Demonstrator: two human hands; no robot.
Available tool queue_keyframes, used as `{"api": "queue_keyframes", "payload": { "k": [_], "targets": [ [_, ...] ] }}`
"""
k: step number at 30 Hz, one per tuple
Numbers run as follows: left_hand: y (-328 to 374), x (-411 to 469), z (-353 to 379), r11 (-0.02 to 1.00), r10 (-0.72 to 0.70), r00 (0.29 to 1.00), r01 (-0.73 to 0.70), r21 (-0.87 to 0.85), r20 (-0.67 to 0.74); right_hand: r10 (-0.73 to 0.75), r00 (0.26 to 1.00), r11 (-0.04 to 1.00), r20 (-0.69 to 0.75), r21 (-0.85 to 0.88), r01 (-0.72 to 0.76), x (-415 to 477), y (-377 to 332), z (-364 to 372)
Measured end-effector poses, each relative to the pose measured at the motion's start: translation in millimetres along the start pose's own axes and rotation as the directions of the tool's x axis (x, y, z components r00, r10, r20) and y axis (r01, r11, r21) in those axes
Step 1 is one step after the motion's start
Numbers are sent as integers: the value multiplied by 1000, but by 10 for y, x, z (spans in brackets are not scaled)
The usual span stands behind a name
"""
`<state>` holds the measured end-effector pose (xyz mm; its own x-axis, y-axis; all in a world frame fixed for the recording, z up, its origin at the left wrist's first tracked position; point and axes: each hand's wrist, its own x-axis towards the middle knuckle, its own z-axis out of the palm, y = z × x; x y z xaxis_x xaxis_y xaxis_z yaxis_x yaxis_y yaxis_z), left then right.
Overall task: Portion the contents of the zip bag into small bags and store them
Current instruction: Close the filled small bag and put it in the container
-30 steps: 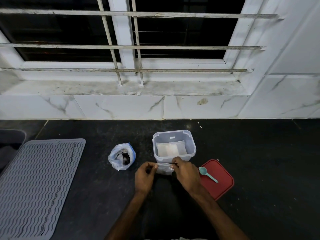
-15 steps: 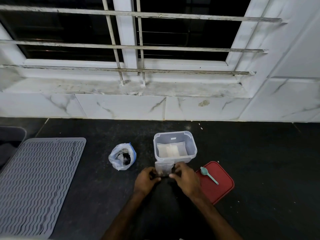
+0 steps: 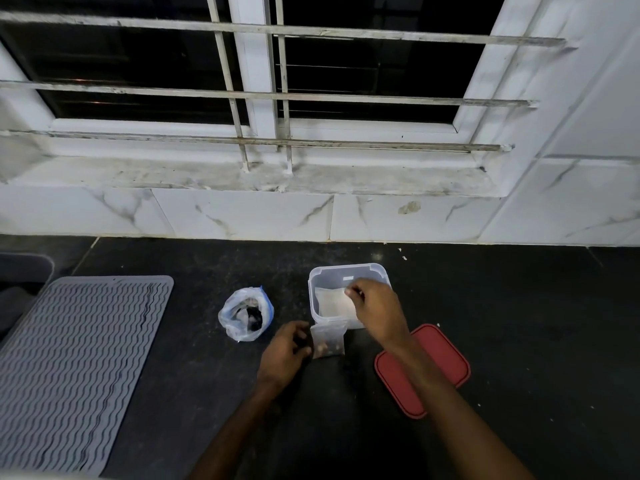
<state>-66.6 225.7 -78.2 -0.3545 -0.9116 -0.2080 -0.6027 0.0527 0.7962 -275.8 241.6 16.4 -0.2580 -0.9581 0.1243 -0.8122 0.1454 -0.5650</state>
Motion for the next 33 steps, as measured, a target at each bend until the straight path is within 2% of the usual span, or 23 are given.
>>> {"api": "queue_keyframes", "payload": {
  "k": [3, 6, 10, 12, 18, 21, 25, 33],
  "targets": [
    [51, 109, -124, 998, 60, 992, -60, 4, -115, -12, 975, 991, 221, -130, 41, 397, 145, 233],
    [139, 186, -184, 994, 111, 984, -109, 17, -140, 18, 904, 962, 426, -253, 100, 574, 175, 430],
    [118, 208, -179, 992, 128, 982, -128, 9, -140, 54, 804, 966, 592, -236, 109, 658, 188, 582],
    [81, 198, -166, 992, 125, 981, -126, 3, -149, 46, 801, 968, 597, -224, 112, 675, 210, 631],
    [15, 200, -204, 991, 115, 979, -124, -45, -170, 57, 880, 928, 472, -349, 127, 712, 177, 654],
    [28, 221, -223, 992, 107, 978, -118, -50, -179, 108, 881, 911, 460, -400, 98, 685, 229, 630],
    [66, 227, -236, 992, 110, 979, -120, -46, -170, 62, 884, 897, 463, -414, 154, 695, 247, 609],
    [44, 187, -213, 996, 85, 983, -90, -26, -161, 108, 849, 881, 516, -445, 158, 722, 189, 597]
  ]
}}
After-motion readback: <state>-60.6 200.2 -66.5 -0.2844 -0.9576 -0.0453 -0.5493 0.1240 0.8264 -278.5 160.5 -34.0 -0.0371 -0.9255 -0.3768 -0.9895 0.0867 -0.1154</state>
